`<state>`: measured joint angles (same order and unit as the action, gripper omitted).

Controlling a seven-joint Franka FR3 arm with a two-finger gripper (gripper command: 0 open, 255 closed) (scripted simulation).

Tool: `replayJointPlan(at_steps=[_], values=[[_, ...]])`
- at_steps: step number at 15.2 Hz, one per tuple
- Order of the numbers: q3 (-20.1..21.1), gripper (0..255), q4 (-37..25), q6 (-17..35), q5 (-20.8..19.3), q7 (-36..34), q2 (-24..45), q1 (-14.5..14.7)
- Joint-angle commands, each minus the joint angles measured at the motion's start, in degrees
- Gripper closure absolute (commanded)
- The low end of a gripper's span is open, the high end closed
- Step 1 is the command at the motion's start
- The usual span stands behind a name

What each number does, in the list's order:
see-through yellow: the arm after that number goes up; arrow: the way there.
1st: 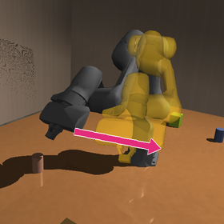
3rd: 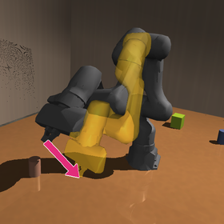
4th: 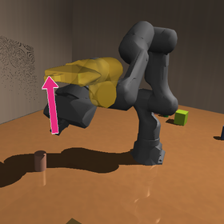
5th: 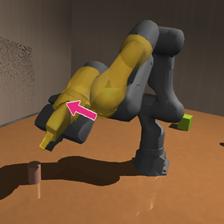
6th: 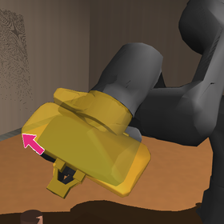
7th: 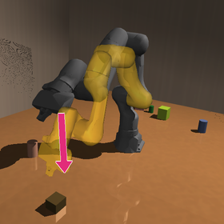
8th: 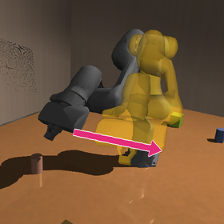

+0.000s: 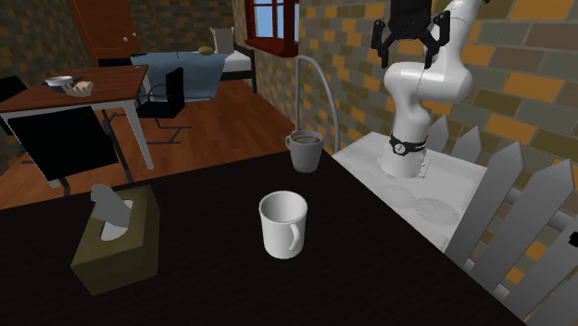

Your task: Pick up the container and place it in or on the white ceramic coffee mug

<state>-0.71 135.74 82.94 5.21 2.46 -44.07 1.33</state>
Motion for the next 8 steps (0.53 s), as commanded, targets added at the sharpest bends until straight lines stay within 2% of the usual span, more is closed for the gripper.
replayJointPlan(at_steps=[1,8], values=[[0.0,0,0.0,0.0,0.0,0.0,0.0,0.0],[-1.2,0,-3.4,10.9,-1.1,2.7,13.7,-0.3]])
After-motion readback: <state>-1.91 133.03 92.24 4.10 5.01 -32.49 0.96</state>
